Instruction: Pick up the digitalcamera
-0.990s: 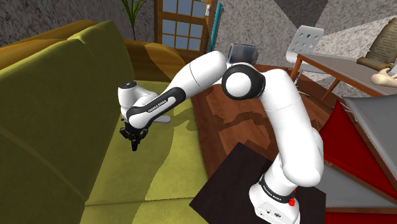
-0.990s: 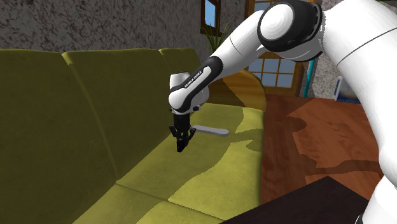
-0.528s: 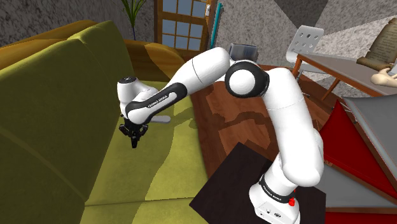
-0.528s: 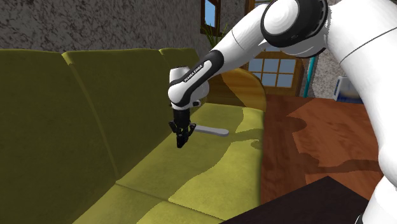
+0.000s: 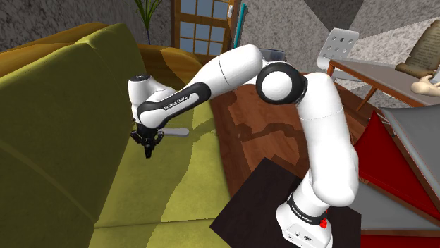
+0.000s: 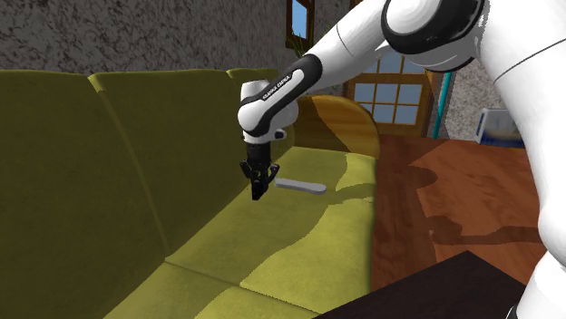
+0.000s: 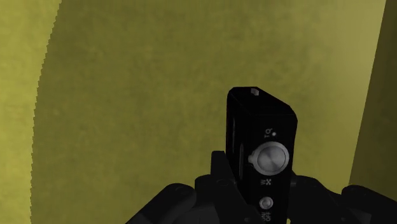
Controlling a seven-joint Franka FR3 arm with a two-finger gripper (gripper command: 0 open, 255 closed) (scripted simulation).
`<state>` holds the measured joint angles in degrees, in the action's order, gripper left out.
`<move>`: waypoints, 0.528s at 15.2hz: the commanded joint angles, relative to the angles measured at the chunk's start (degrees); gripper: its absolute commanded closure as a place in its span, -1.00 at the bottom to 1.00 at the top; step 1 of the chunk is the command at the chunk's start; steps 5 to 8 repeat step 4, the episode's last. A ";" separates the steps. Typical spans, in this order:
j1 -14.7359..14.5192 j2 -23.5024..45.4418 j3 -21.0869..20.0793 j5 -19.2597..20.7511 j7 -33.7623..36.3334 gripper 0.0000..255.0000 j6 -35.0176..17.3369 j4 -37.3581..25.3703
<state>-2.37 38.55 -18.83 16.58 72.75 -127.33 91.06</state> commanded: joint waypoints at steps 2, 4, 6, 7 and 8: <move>0.23 -1.26 -0.37 -0.51 -0.38 1.00 1.69 -0.47; 0.24 -1.32 -0.38 -0.54 -0.40 1.00 1.77 -0.48; 0.24 -1.32 -0.38 -0.54 -0.40 1.00 1.77 -0.48; 0.24 -1.32 -0.38 -0.54 -0.40 1.00 1.77 -0.48; 0.24 -1.32 -0.38 -0.54 -0.40 1.00 1.77 -0.48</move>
